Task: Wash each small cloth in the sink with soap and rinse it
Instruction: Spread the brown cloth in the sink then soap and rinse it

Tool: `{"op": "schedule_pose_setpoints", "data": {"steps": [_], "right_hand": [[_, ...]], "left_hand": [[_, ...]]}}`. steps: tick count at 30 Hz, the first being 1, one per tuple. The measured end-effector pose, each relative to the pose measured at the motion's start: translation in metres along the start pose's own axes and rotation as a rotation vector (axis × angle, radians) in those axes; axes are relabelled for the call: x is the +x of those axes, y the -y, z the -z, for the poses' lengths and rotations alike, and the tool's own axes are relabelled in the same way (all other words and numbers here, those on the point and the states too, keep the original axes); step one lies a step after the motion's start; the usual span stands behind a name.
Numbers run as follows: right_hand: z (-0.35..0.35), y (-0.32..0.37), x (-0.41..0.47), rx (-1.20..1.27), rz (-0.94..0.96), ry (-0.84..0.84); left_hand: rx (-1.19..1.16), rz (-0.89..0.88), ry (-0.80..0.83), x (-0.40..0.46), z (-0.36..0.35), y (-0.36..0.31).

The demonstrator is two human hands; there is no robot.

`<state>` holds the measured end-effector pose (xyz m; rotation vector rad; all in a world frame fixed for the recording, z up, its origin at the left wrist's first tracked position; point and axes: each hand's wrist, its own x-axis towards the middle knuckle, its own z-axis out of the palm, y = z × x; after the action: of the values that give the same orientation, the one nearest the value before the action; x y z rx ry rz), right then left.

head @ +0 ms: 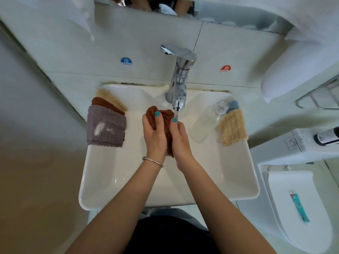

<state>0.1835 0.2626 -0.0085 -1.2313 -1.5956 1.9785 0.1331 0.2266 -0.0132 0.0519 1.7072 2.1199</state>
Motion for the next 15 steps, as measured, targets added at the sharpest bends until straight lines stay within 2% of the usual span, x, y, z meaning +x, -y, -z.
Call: {"op": "schedule_pose_setpoints", "data": {"steps": [3,5,7,10,15], "right_hand": [[-0.001,-0.007,0.008,-0.164,0.179,-0.101],[0.004,-0.006,0.016,-0.212,0.219,-0.152],[0.011,-0.002,0.021,-0.197,0.248,-0.148],[0.011,0.005,0.02,-0.171,0.247,-0.101],[0.0,0.001,0.017,-0.183,0.251,-0.149]], "left_hand": [[-0.014,-0.016,0.006,0.004,0.01,0.001],[0.019,-0.032,0.06,0.009,0.021,0.005],[0.056,0.018,0.126,0.015,0.028,0.007],[0.242,0.025,0.201,0.013,0.017,0.007],[0.273,-0.037,0.056,0.011,-0.009,0.009]]}}
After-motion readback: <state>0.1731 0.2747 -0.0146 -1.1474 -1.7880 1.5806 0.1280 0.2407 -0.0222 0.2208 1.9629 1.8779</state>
